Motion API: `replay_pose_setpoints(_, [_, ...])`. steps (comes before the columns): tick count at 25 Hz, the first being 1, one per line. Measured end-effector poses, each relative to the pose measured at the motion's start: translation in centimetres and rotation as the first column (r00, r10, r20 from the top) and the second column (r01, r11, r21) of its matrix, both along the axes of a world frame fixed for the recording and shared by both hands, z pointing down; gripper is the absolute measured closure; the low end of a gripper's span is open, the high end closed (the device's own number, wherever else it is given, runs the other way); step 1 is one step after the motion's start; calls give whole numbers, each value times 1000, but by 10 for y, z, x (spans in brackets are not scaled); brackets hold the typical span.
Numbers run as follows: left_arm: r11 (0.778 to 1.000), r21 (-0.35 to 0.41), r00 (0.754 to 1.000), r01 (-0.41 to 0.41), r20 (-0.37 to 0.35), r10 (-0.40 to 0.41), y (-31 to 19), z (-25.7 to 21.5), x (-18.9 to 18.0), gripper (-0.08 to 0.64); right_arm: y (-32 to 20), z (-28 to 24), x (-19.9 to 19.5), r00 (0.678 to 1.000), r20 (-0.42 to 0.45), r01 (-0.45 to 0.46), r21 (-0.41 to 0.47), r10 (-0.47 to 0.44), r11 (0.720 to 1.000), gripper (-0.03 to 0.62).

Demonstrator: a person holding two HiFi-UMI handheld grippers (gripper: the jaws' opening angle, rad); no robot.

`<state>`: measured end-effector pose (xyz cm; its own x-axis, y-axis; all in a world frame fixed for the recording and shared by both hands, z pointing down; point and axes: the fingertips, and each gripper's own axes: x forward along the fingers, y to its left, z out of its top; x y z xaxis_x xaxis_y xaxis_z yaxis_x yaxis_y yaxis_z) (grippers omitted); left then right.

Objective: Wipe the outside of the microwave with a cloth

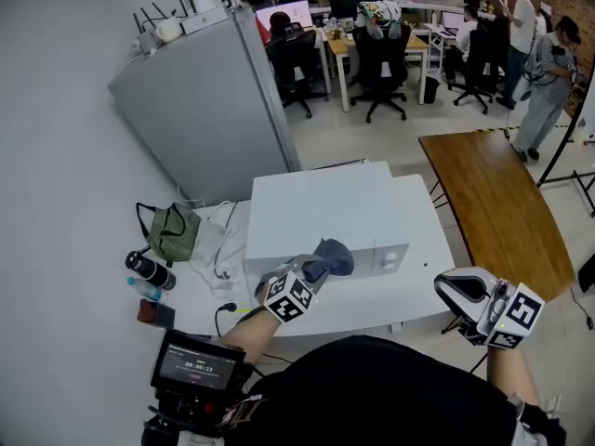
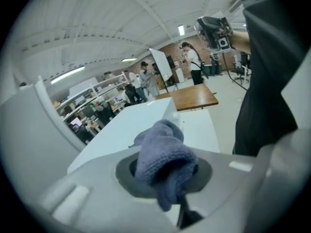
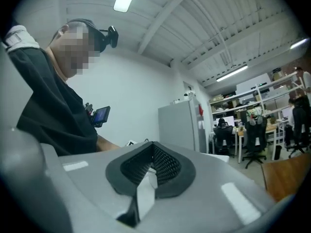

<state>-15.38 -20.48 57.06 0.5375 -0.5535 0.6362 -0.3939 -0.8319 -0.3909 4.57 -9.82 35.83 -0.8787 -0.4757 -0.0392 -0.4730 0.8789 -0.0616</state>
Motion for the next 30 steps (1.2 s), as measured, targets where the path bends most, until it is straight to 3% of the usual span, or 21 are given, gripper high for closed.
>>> replay_pose_setpoints(3, [986,-10,983,166,-73,-167,17,0,-101,503,4,-10,-77,994,-41,99,9,-99,995,588])
replay_pose_setpoints(5, [955,-66,942,288,-160,-295,28,4,-160,503,11,-12,-121,986,-63,153,-1,-153,988,588])
replay_pose_setpoints(8, [877,-220,820,426,-316,-478,37,13,-226,503,19,-5,-165,979,-81,183,-24,-184,983,588])
replay_pose_setpoints(10, [835,-292,739,466,-390,-549,36,19,-243,503,21,-5,-173,979,-96,177,-43,-180,983,588])
replay_pose_setpoints(12, [820,-333,692,466,-441,-572,28,19,-239,503,22,-6,-172,979,-110,164,-56,-169,985,588])
replay_pose_setpoints(17, [812,-415,584,410,-565,-583,-1,11,-187,503,21,-2,-143,987,-101,120,-51,-125,991,588])
replay_pose_setpoints(19, [814,-430,569,390,-583,-580,-13,7,-151,503,19,0,-112,992,-84,93,-42,-97,995,588])
replay_pose_setpoints(21, [809,-438,571,393,-573,-588,-21,7,-112,503,14,3,-71,996,-63,65,-41,-67,997,588])
replay_pose_setpoints(23, [783,-441,556,439,-551,-623,-26,12,-88,503,8,8,-26,999,-38,30,-51,-32,998,588])
replay_pose_setpoints(27, [707,-460,460,537,-543,-702,-31,27,-61,503,-2,23,62,1000,-3,-26,-76,26,997,588])
replay_pose_setpoints(29, [686,-479,423,548,-548,-721,-32,32,-42,503,-8,30,98,999,9,-43,-91,44,995,588])
replay_pose_setpoints(30, [684,-491,420,539,-548,-724,-32,34,-28,503,-10,33,113,999,16,-47,-99,49,994,588])
